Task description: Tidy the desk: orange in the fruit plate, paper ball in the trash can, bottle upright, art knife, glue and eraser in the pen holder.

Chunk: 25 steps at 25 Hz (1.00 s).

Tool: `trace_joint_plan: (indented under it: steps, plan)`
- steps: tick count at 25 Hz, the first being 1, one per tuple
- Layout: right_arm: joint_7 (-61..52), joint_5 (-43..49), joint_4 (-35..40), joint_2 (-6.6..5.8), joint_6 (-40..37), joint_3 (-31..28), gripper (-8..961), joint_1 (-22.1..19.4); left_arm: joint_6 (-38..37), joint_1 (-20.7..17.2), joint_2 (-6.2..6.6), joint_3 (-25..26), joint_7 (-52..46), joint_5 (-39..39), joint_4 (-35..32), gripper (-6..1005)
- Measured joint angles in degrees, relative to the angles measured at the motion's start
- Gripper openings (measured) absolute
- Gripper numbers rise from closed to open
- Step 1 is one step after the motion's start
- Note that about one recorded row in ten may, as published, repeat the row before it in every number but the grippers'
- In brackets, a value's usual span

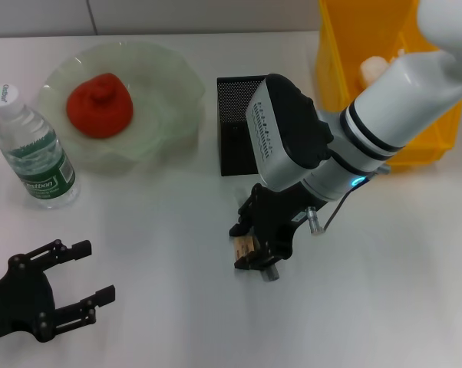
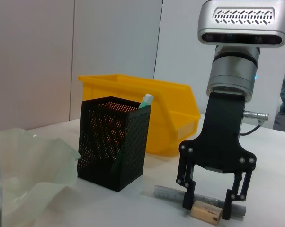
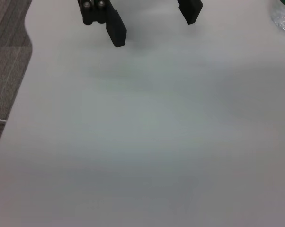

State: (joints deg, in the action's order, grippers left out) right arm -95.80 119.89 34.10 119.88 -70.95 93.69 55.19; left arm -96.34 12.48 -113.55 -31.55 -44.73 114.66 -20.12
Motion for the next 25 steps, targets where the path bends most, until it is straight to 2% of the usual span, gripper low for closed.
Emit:
trace_joint_plan:
  steps: [8, 13, 15, 16, 18, 21, 22, 25]
  plan:
    - [-0.1, 0.0, 0.1, 0.0, 0.7, -0.1, 405, -0.1, 0.0, -0.1, -0.08, 0.0, 0.1, -0.2, 0.0, 776]
    - [-0.1, -3.2, 1.7, -0.38, -1.9, -1.0, 399, -0.6, 0.0, -0.2, -0.2, 0.0, 0.1, -0.3, 0.0, 776]
    - [0.1, -3.9, 3.5, -0.54, -4.3, -3.2, 399, -1.6, 0.0, -0.2, -0.21, 0.0, 0.0, -0.3, 0.0, 776]
    - [0.8, -4.1, 6.0, -0.6, -6.8, -6.8, 399, -3.3, -0.1, -0.2, -0.2, 0.0, -0.1, -0.4, 0.0, 776]
    - [1.3, -4.1, 7.2, -0.6, -7.7, -8.3, 399, -4.2, -0.1, -0.3, -0.2, 0.0, -0.1, -0.4, 0.0, 775]
    - [4.6, -6.6, 10.6, -0.6, -10.6, -14.6, 398, -8.3, -0.2, -0.4, -0.22, 0.1, 0.0, -0.5, 0.0, 775]
    - [4.6, -6.6, 10.6, -0.6, -10.6, -14.6, 398, -8.3, -0.2, -0.4, -0.22, 0.1, 0.0, -0.5, 0.0, 775]
    - [8.0, -10.0, 10.8, -0.7, -13.7, -19.7, 398, -10.4, -0.3, -0.4, -0.29, 0.1, 0.0, -0.5, 0.0, 775]
